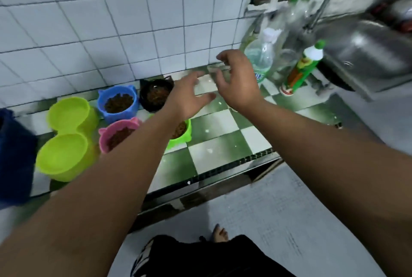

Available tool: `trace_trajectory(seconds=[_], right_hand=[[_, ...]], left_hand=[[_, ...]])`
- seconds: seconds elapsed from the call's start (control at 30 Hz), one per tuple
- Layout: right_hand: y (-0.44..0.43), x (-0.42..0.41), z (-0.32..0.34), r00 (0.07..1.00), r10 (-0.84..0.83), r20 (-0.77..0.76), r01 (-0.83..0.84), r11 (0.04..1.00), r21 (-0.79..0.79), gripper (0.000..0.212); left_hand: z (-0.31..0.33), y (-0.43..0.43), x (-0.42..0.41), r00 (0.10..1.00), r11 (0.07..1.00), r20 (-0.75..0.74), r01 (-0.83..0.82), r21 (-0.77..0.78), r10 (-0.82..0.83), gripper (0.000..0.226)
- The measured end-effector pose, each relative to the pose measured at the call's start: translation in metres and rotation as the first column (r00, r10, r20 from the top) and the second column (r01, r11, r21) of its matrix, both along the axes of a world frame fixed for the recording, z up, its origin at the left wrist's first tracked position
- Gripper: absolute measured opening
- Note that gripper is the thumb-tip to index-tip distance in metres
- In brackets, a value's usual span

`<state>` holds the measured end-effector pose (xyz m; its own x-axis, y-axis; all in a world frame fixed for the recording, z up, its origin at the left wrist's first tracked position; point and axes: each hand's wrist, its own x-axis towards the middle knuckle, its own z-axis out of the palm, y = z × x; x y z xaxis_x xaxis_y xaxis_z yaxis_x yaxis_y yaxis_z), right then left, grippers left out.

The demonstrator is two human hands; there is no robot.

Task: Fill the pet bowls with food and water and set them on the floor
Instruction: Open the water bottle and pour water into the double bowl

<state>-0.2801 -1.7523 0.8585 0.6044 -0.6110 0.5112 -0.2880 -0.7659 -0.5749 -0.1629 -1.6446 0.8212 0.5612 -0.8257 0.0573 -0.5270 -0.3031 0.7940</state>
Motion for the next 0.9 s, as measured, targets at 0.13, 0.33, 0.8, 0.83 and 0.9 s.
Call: trace_trajectory(seconds=[0.13,0.33,0.8,0.83,0.9], right_hand=[[-0.033,-0.030,0.010,0.965,-0.140,0.223,0.143,0.990,0.003,0.018],[-0.091,-0.041,0.019,0.875,-0.390,0.286,0.321,0.911,0.258,0.026],[-0.126,-0.010,0.018,0.922,-0.322,0.215,0.168,0.833,0.528,0.023],[-0.127,-0.011,0.019,0.934,-0.287,0.212,0.136,0.835,0.533,0.024],[-0.129,-0.012,0.020,0.950,-0.244,0.196,0.107,0.843,0.528,0.026]], left_hand=[[0.003,-0.055,-0.026,0.988,0.996,-0.131,0.073,-0.042,-0.078,0.078],[0.013,-0.119,-0.042,0.962,0.994,-0.260,0.058,-0.089,-0.080,0.092],[0.004,-0.169,-0.027,0.940,0.989,-0.325,0.061,-0.136,-0.103,0.081],[0.005,-0.169,-0.026,0.939,0.988,-0.324,0.071,-0.137,-0.112,0.080],[0.007,-0.168,-0.024,0.939,0.987,-0.317,0.092,-0.132,-0.130,0.080]])
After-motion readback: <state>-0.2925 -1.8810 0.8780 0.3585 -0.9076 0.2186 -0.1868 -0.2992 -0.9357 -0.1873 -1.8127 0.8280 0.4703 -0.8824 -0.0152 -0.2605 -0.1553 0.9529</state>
